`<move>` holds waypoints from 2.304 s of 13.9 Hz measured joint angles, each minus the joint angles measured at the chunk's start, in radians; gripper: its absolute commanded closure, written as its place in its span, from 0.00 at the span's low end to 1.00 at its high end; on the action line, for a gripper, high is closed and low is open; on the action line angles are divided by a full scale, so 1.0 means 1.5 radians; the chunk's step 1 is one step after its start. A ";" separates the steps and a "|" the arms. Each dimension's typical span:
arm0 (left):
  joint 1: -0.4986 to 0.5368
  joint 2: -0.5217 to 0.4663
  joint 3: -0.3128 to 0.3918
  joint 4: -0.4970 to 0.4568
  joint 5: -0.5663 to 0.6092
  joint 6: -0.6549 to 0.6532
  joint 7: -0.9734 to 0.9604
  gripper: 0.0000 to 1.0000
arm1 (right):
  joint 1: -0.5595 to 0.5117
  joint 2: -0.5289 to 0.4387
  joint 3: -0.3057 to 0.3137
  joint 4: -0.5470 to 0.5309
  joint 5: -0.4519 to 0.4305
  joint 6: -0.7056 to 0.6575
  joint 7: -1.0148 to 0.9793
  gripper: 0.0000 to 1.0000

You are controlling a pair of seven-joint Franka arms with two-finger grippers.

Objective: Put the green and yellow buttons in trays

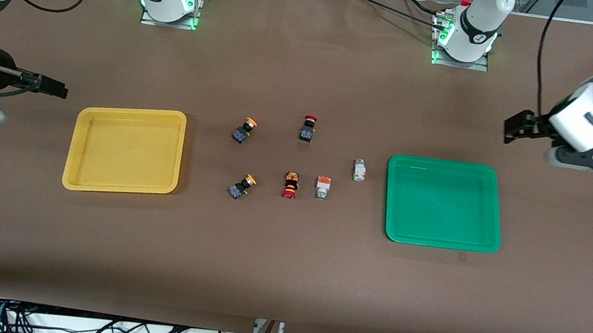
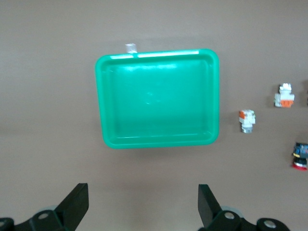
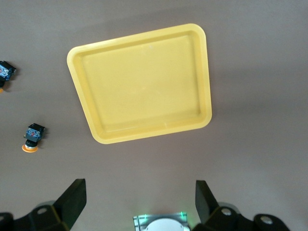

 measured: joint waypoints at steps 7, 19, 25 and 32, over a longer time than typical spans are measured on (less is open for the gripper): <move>-0.175 0.238 -0.033 0.010 -0.001 0.240 -0.208 0.00 | -0.019 -0.059 0.044 -0.100 -0.009 0.048 -0.012 0.00; -0.228 0.346 -0.033 -0.139 0.040 0.483 -0.254 0.32 | 0.119 0.154 0.060 -0.042 0.011 0.253 0.275 0.00; -0.230 0.366 -0.030 -0.144 0.041 0.503 -0.255 1.00 | 0.237 0.443 0.061 0.117 0.018 0.528 0.783 0.00; -0.173 0.321 -0.001 0.022 0.118 0.245 -0.094 0.81 | 0.283 0.479 0.062 0.119 0.051 0.589 0.894 0.00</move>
